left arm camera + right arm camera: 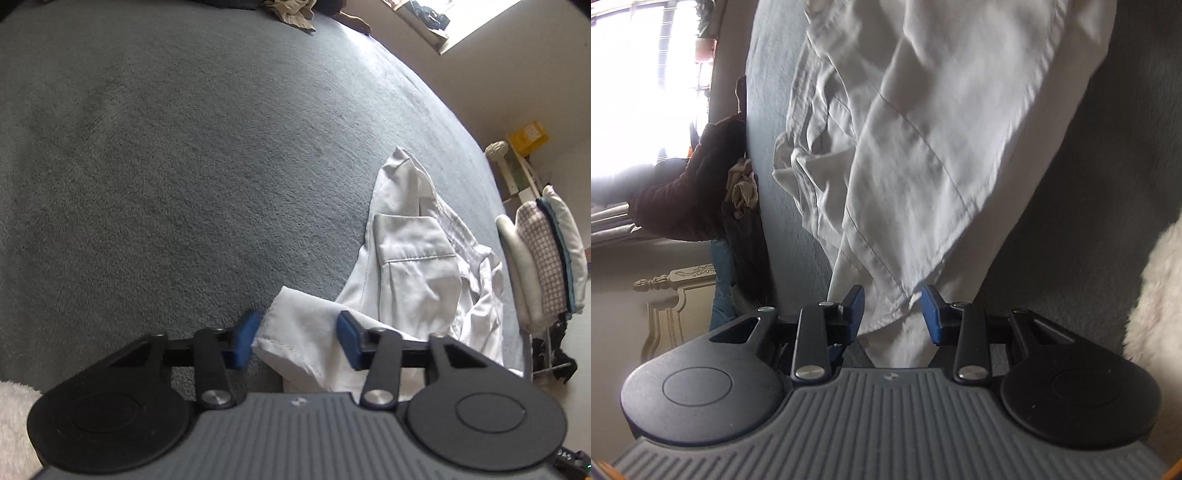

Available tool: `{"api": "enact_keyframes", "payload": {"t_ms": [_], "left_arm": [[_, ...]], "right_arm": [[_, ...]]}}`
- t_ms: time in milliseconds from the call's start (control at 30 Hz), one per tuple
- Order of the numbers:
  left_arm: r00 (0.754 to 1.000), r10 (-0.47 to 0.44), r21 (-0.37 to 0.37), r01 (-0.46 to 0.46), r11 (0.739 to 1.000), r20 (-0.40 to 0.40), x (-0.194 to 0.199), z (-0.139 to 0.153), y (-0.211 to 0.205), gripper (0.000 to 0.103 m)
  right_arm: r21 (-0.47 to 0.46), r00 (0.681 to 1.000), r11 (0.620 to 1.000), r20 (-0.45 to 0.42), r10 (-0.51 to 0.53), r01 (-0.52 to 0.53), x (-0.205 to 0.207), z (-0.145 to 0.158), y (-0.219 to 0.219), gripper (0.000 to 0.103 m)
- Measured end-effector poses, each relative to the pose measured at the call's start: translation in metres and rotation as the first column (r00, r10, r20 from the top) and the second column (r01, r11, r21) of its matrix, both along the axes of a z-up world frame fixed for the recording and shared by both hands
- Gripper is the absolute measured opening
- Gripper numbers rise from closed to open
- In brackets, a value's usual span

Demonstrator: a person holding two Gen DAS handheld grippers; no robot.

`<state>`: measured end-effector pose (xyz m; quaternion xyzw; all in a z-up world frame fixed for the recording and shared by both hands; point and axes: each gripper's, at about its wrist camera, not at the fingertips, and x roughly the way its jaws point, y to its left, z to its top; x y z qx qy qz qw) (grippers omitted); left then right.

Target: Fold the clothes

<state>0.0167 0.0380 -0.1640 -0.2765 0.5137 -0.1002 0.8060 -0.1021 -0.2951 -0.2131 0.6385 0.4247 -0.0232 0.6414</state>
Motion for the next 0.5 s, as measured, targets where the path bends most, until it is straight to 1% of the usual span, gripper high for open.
{"api": "enact_keyframes", "payload": {"t_ms": [67,167,367,433,500], "left_arm": [[1.000,0.009,-0.024,-0.009,1.000,0.007,-0.001,-0.002,0.004,0.035],[1.000,0.017,-0.066,-0.016,0.998,0.005,-0.001,-0.006,0.009,0.027],[1.000,0.011,-0.108,-0.009,0.994,0.014,0.002,-0.011,0.012,0.019],[1.000,0.010,-0.118,-0.007,0.993,0.024,0.002,-0.012,0.013,0.016],[0.999,0.010,-0.125,-0.005,0.992,0.036,0.001,-0.012,0.013,0.014]], "right_arm": [[0.032,1.000,0.999,-0.013,0.003,-0.003,0.000,-0.004,0.004,0.033],[0.048,0.999,0.999,-0.043,-0.016,0.018,0.000,-0.010,0.005,0.033],[0.084,0.992,0.992,-0.090,-0.089,0.097,-0.007,-0.022,0.003,0.033],[0.096,0.989,0.987,-0.087,-0.122,0.130,-0.009,-0.023,0.002,0.033],[0.086,0.986,0.985,-0.079,-0.145,0.152,-0.011,-0.023,0.001,0.033]]}}
